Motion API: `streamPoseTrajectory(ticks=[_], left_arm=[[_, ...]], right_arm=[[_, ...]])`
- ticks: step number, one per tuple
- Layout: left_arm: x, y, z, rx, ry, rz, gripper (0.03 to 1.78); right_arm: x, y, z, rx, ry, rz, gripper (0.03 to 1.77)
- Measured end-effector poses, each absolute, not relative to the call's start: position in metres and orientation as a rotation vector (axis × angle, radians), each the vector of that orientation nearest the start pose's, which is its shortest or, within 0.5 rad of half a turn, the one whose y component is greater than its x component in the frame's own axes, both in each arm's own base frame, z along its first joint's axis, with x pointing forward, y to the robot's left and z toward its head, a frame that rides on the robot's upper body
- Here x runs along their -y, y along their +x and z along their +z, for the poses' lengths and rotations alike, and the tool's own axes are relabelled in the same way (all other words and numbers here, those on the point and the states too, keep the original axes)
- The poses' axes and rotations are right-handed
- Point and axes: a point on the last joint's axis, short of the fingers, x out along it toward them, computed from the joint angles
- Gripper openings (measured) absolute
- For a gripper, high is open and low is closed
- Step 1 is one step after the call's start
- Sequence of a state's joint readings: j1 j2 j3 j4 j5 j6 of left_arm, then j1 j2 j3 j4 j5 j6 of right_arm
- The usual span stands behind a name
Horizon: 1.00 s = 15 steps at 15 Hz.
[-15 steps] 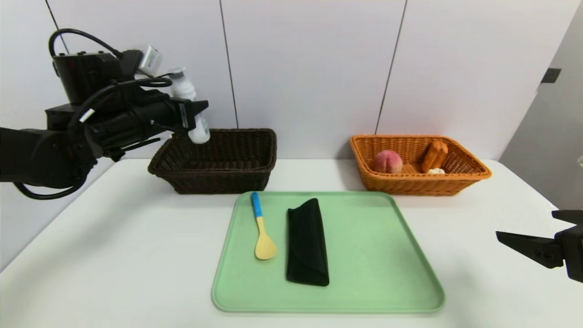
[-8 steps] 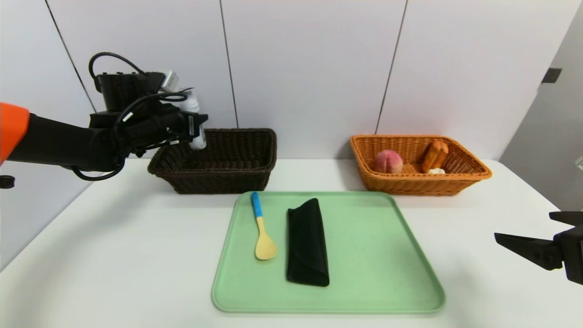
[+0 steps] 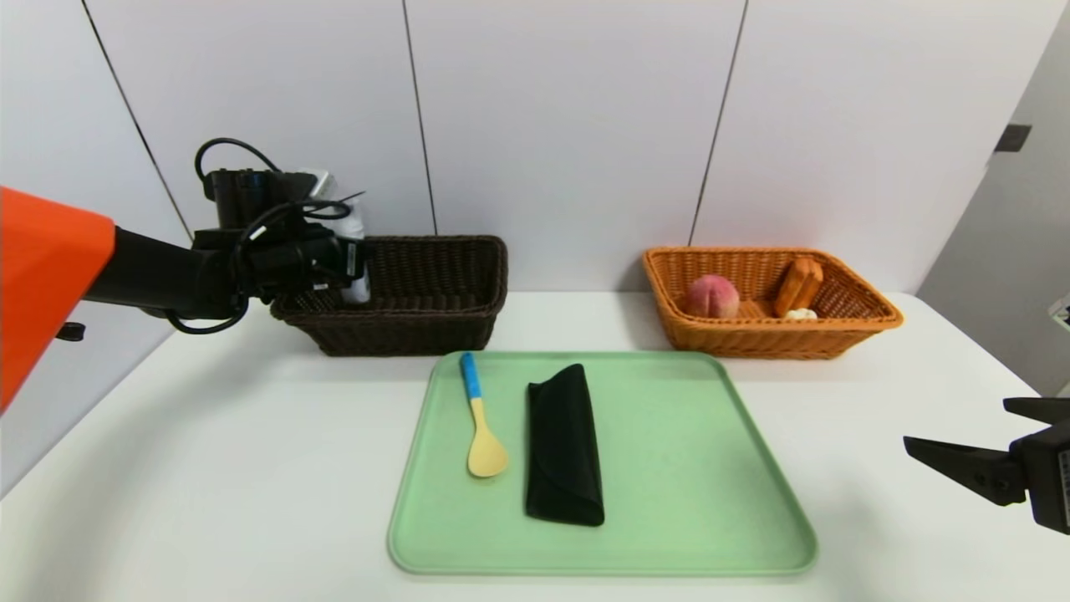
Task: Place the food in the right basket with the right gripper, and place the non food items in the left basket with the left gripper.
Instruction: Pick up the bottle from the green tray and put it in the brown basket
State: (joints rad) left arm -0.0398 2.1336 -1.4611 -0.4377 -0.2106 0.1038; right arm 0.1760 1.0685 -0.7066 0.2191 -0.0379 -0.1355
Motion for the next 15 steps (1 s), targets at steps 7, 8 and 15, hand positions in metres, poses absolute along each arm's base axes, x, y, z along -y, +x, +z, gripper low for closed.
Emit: streamPoseTrajectory(ticks=[7, 8, 15], left_arm=[[0.015, 0.451, 0.163, -0.250, 0.080, -0.245, 0.64], [0.015, 0.451, 0.162, -0.250, 0.079, -0.243, 0.64], [0.015, 0.454, 0.164, -0.219, 0.081, -0.235, 1.11]], right_arm=[[-0.022, 0.130, 0.214, -0.575, -0.192, 0.186, 1.70], [-0.022, 0.130, 0.214, -0.575, -0.191, 0.187, 1.70], [-0.023, 0.130, 0.213, -0.578, -0.191, 0.188, 1.70]])
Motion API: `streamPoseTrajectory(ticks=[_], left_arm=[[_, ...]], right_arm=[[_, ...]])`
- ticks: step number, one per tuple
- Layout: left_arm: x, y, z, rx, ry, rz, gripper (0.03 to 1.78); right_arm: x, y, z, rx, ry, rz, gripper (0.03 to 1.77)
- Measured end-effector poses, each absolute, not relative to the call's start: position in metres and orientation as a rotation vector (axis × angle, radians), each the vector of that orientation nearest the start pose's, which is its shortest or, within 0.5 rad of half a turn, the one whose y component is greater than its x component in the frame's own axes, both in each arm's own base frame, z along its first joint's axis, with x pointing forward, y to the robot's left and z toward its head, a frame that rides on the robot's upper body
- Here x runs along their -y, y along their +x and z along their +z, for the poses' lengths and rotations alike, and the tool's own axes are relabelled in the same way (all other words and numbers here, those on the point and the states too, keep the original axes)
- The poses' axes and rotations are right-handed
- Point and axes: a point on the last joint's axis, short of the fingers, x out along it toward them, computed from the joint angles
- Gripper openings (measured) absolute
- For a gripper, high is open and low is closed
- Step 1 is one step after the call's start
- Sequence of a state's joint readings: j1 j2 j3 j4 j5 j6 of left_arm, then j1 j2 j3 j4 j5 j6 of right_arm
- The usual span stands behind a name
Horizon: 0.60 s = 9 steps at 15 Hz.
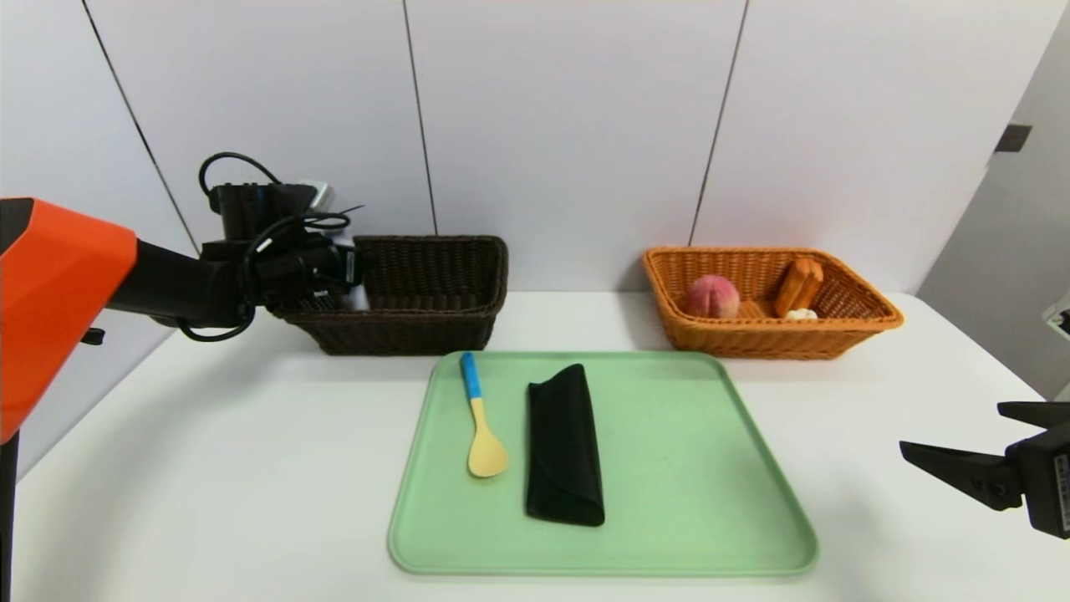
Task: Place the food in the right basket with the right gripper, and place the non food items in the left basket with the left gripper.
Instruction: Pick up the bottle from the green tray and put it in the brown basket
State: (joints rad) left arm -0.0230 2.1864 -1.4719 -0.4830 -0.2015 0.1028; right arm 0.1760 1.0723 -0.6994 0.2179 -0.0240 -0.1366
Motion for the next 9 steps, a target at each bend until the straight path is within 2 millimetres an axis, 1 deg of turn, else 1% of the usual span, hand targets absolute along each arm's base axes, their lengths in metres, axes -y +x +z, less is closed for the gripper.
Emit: streamPoseTrajectory(ticks=[2, 4, 7, 9], left_arm=[[0.015, 0.454, 0.165, -0.216, 0.081, -0.233, 1.25], [0.014, 0.451, 0.171, -0.205, 0.081, -0.232, 1.35], [0.012, 0.440, 0.194, -0.172, 0.084, -0.228, 1.46], [0.009, 0.425, 0.214, -0.159, 0.084, -0.221, 1.51]], right_arm=[[-0.023, 0.130, 0.213, -0.578, -0.191, 0.188, 1.70], [-0.023, 0.130, 0.213, -0.578, -0.192, 0.187, 1.70], [-0.023, 0.130, 0.213, -0.578, -0.191, 0.188, 1.70], [-0.022, 0.129, 0.213, -0.579, -0.192, 0.187, 1.70]])
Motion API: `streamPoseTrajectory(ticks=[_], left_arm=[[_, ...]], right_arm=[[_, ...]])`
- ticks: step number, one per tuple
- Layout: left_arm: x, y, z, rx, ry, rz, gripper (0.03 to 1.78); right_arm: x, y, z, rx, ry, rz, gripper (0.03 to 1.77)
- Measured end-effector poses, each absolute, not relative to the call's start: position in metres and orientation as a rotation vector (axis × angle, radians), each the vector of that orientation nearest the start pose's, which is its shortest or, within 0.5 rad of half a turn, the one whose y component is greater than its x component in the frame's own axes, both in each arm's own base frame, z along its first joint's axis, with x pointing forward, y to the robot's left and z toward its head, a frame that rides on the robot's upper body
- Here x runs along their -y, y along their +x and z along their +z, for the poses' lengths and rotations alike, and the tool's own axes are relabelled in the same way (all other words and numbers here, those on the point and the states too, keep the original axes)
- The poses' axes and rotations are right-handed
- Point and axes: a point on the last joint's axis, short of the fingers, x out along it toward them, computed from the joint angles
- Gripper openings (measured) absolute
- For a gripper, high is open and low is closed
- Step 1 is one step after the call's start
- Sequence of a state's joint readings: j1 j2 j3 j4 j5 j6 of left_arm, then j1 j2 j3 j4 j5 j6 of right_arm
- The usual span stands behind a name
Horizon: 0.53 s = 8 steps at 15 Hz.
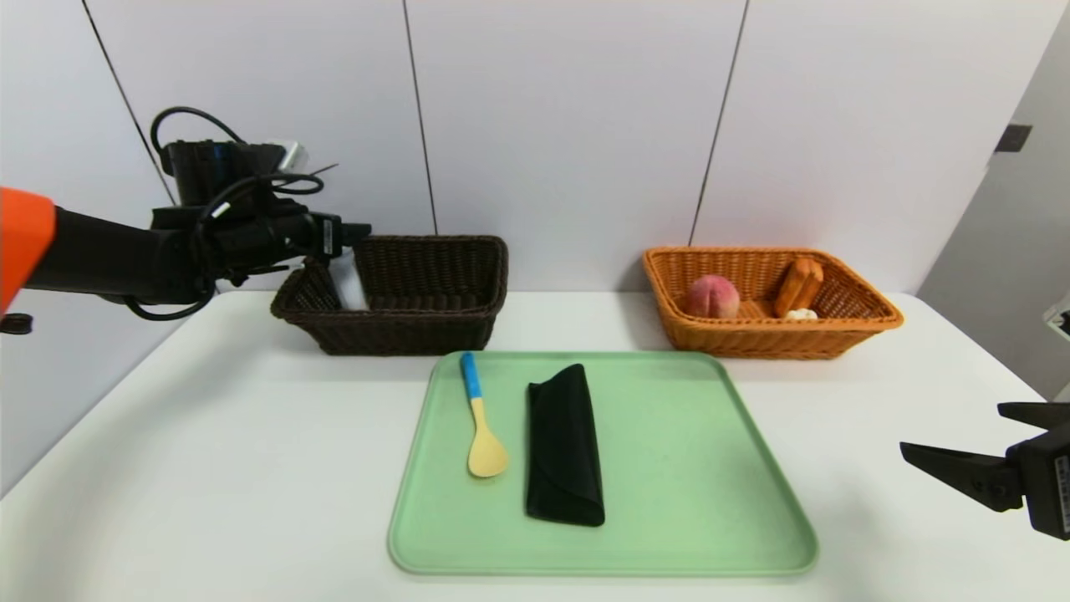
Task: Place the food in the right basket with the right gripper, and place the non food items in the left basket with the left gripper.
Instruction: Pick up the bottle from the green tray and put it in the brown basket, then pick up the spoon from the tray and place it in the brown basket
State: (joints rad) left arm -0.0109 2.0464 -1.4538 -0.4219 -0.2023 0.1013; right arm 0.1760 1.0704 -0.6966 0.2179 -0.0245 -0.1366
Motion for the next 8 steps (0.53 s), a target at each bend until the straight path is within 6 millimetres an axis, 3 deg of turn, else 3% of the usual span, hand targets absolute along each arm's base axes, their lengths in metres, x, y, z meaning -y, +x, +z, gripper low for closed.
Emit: streamPoseTrajectory(ticks=[3, 5, 8], left_arm=[[0.007, 0.386, 0.259, -0.133, 0.074, -0.221, 1.58], [0.013, 0.347, 0.290, -0.126, 0.049, -0.239, 1.61], [0.034, 0.286, 0.308, -0.193, -0.028, -0.309, 1.64]], right_arm=[[-0.022, 0.129, 0.211, -0.581, -0.192, 0.187, 1.70], [-0.022, 0.128, 0.210, -0.584, -0.193, 0.188, 1.70], [-0.022, 0.127, 0.207, -0.594, -0.203, 0.191, 1.70]])
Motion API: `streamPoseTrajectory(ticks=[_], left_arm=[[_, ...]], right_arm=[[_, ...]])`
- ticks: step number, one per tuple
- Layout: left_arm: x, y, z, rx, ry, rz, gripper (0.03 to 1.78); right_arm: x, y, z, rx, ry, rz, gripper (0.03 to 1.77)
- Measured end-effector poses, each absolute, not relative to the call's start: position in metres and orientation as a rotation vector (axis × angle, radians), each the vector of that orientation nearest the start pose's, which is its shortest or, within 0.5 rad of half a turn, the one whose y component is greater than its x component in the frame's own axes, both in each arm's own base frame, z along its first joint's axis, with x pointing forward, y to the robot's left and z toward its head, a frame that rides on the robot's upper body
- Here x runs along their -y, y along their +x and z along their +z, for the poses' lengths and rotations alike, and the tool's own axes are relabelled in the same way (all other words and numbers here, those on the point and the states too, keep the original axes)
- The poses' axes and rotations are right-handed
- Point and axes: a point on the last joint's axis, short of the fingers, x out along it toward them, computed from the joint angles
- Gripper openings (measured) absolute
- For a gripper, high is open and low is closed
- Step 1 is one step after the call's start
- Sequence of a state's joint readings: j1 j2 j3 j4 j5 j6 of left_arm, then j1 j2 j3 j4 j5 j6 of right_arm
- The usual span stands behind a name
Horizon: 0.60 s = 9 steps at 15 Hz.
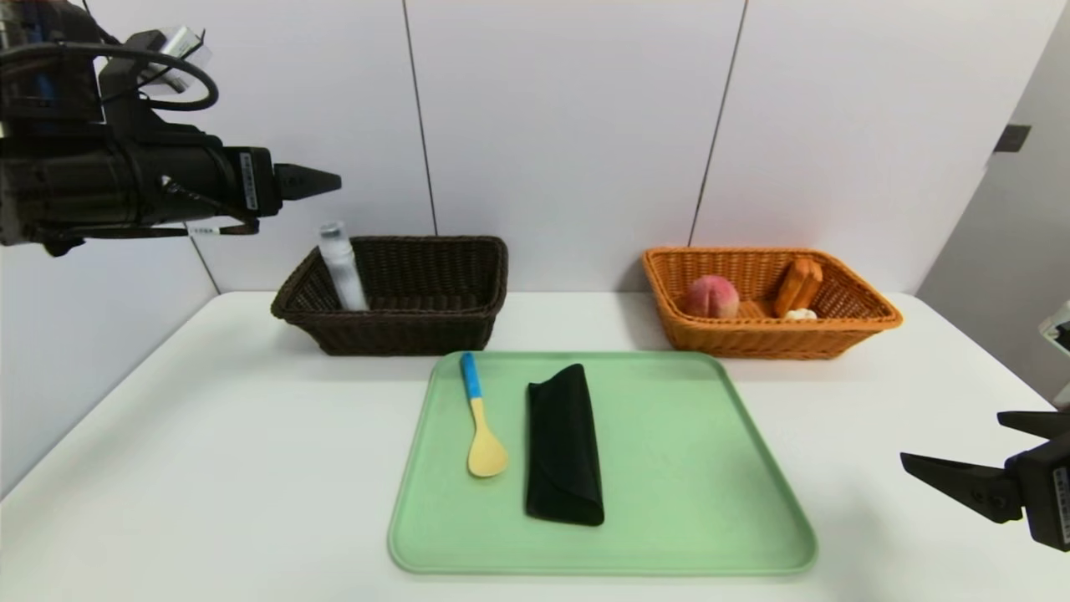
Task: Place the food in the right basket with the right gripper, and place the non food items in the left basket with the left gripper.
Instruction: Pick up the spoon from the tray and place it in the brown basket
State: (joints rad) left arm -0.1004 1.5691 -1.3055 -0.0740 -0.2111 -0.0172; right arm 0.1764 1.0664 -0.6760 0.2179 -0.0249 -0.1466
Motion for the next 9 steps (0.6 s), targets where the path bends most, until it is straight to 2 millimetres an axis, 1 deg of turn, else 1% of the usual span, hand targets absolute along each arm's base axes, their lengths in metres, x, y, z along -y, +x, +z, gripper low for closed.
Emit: streamPoseTrajectory(ticks=[1, 4, 7, 9], left_arm=[[0.041, 0.268, 0.305, -0.232, -0.058, -0.336, 1.64], [0.058, 0.229, 0.290, -0.300, -0.092, -0.404, 1.66], [0.073, 0.205, 0.276, -0.378, -0.069, -0.436, 1.67], [0.080, 0.198, 0.266, -0.464, -0.048, -0.464, 1.67]], right_arm=[[-0.022, 0.127, 0.207, -0.596, -0.204, 0.191, 1.70], [-0.022, 0.126, 0.204, -0.605, -0.207, 0.192, 1.70], [-0.022, 0.126, 0.202, -0.610, -0.215, 0.195, 1.70], [-0.022, 0.125, 0.200, -0.619, -0.222, 0.197, 1.70]])
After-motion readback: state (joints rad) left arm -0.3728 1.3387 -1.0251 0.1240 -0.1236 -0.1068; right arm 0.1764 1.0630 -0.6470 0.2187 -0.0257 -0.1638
